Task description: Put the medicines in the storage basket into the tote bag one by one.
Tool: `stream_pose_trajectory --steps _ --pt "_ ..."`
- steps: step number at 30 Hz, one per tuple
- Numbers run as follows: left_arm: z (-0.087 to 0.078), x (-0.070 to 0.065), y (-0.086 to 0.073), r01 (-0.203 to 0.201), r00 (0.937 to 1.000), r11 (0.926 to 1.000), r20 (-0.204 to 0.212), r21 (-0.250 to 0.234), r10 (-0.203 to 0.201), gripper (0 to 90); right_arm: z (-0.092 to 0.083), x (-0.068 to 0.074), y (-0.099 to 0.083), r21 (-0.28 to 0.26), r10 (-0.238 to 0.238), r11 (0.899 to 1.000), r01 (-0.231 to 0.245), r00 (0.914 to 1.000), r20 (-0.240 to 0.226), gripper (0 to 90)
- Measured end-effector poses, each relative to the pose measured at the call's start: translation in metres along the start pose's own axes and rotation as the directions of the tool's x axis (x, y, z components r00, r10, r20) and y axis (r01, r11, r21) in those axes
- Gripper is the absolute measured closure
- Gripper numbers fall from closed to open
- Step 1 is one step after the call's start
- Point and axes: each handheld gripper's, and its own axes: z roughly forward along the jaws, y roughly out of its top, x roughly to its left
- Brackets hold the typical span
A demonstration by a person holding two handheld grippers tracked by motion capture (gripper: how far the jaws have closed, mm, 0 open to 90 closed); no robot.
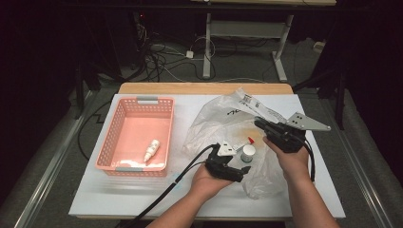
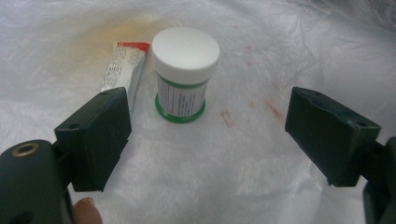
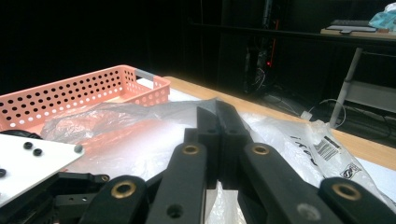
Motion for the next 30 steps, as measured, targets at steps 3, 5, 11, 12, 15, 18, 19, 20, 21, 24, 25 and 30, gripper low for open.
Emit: stream_pose_trajectory --steps 3,5,11,12,15,18,19,20,21,24,25,30 --pt "-0.004 -0.002 -0.004 0.012 0.9998 0.9999 0.014 0.006 -0.012 3.6 0.0 0.0 0.0 -0.001 -0.002 1.0 0.002 1.0 0.0 90.0" --pt "-0.008 -0.003 -0.006 0.016 0.9995 0.9999 0.028 0.005 -0.016 0.0 0.0 0.001 0.0 -0.001 -0.002 1.0 0.002 1.0 0.0 90.0" --pt "-0.025 -0.01 -0.01 0.004 0.9993 0.9999 0.037 -0.01 -0.003 0.0 0.0 0.0 0.0 0.002 -0.004 1.0 0.004 1.0 0.0 90.0" --pt "-0.029 -0.011 -0.011 0.001 0.9994 0.9999 0.035 -0.014 -0.001 0.0 0.0 0.0 0.0 0.002 -0.004 1.0 0.004 1.0 0.0 90.0" --pt "-0.042 -0.014 -0.013 0.004 0.9995 0.9995 0.031 -0.032 -0.003 0.0 0.0 0.001 0.0 0.004 -0.004 1.0 0.004 1.0 0.001 90.0" --pt "-0.057 -0.014 -0.017 0.009 0.9996 0.9987 0.027 -0.049 -0.008 0.0 0.0 0.001 0.0 0.004 -0.006 1.0 0.006 1.0 0.002 90.0" --pt "-0.062 -0.013 -0.018 0.011 0.9997 0.9985 0.024 -0.053 -0.01 0.0 0.0 0.001 0.0 0.004 -0.006 1.0 0.006 1.0 0.003 90.0" --pt "-0.066 -0.013 -0.02 0.013 0.9997 0.9984 0.02 -0.056 -0.012 0.0 0.0 0.001 0.0 0.004 -0.007 1.0 0.007 1.0 0.002 90.0" --pt "-0.07 -0.012 -0.021 0.013 0.9998 0.9983 0.013 -0.057 -0.012 0.0 0.0 0.001 0.0 0.002 -0.006 1.0 0.006 1.0 0.003 90.0" --pt "-0.083 -0.007 -0.025 0.018 0.9998 0.9981 -0.009 -0.059 -0.018 0.0 0.001 0.001 0.0 0.006 -0.011 1.0 0.011 0.9999 0.004 90.0" --pt "-0.087 -0.005 -0.026 0.019 0.9997 0.998 -0.016 -0.06 -0.02 0.0 0.001 0.002 0.0 0.005 -0.011 1.0 0.011 0.9999 0.004 90.0" --pt "-0.104 0.006 -0.032 0.017 0.9985 0.9988 -0.052 -0.046 -0.019 0.0 0.0 0.002 0.0 0.006 -0.013 1.0 0.012 0.9999 0.005 90.0"
